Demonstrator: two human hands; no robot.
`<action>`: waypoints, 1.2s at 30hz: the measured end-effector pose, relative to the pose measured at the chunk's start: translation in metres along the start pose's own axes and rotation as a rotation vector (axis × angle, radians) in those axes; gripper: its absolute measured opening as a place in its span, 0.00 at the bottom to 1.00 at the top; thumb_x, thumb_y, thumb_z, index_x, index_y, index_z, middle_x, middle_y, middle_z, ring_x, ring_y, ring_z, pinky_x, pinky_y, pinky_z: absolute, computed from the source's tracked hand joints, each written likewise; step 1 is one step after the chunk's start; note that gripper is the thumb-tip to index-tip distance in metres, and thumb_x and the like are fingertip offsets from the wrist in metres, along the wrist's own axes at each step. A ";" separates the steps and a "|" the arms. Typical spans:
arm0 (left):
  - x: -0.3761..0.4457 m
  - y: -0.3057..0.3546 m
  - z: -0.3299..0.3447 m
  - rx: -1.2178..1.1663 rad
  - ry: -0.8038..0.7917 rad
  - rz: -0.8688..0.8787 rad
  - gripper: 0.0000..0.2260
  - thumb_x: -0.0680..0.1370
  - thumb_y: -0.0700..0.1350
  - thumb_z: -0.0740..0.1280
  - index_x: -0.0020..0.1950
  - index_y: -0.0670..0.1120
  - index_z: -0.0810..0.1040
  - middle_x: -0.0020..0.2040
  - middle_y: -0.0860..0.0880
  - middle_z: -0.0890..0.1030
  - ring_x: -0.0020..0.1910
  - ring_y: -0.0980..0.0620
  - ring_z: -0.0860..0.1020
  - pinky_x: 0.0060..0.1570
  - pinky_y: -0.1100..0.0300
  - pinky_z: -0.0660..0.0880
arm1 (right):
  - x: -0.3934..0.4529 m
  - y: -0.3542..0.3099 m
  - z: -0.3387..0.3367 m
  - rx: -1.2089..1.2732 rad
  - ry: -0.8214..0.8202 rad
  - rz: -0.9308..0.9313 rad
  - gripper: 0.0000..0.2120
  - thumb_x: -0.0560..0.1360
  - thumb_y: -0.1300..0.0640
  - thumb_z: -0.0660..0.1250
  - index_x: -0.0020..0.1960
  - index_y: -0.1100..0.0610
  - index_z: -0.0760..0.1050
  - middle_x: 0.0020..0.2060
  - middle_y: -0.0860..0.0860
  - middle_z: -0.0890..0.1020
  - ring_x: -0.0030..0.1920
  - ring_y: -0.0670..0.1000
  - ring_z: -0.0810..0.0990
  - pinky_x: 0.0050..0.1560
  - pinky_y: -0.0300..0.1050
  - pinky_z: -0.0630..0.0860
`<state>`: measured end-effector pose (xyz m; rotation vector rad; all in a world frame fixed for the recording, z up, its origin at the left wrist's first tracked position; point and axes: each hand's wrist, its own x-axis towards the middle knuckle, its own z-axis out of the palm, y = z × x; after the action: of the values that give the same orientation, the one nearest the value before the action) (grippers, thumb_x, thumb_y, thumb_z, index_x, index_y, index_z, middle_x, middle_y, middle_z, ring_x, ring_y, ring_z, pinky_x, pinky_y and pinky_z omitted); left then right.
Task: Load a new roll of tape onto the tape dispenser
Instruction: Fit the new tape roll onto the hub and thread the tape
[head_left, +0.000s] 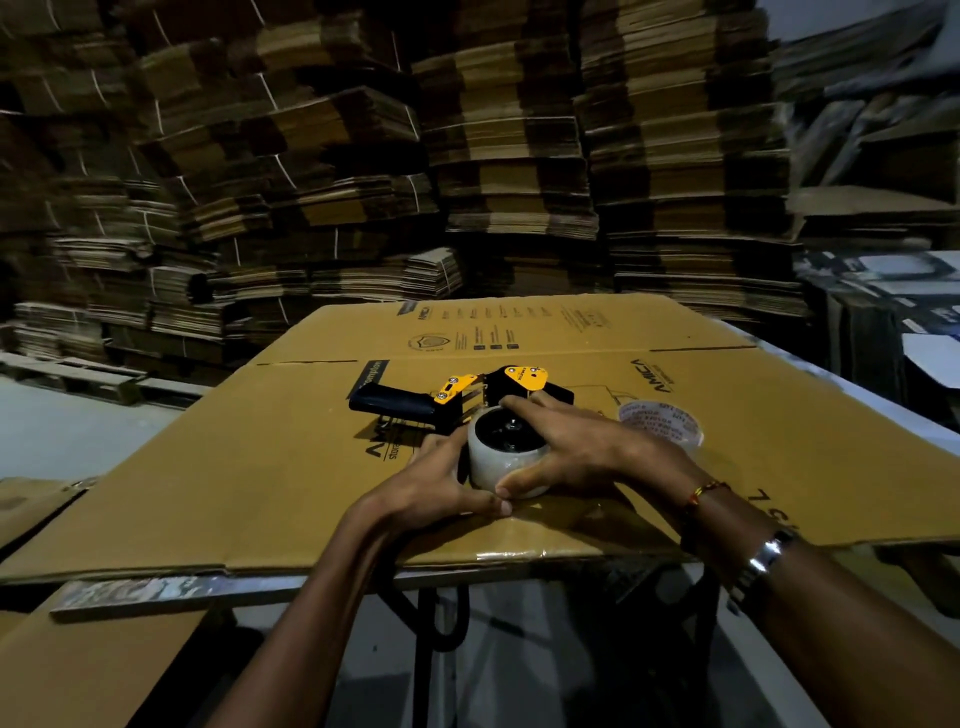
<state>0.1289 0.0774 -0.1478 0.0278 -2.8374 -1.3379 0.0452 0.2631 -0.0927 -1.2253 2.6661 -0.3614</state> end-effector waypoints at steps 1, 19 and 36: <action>-0.002 0.001 0.000 -0.035 0.007 0.001 0.45 0.67 0.52 0.80 0.77 0.63 0.57 0.68 0.50 0.65 0.69 0.47 0.65 0.68 0.51 0.66 | -0.001 -0.001 0.000 0.008 0.005 0.003 0.51 0.69 0.38 0.74 0.81 0.48 0.47 0.74 0.50 0.61 0.72 0.55 0.64 0.67 0.51 0.69; -0.011 0.012 0.008 -0.314 0.038 0.062 0.36 0.75 0.57 0.72 0.78 0.60 0.55 0.63 0.60 0.68 0.57 0.64 0.70 0.49 0.70 0.69 | -0.030 0.012 0.031 0.741 0.295 0.026 0.44 0.71 0.46 0.75 0.80 0.49 0.55 0.76 0.49 0.66 0.70 0.46 0.68 0.59 0.36 0.70; -0.014 0.019 0.025 -0.183 0.194 0.111 0.55 0.64 0.64 0.79 0.81 0.57 0.49 0.78 0.52 0.62 0.70 0.56 0.65 0.67 0.60 0.68 | -0.031 0.031 0.046 0.931 0.331 0.003 0.31 0.68 0.52 0.78 0.68 0.52 0.72 0.61 0.47 0.81 0.62 0.46 0.79 0.63 0.47 0.77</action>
<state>0.1428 0.1093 -0.1488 -0.0007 -2.5113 -1.4768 0.0547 0.2997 -0.1439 -0.8797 2.1916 -1.6729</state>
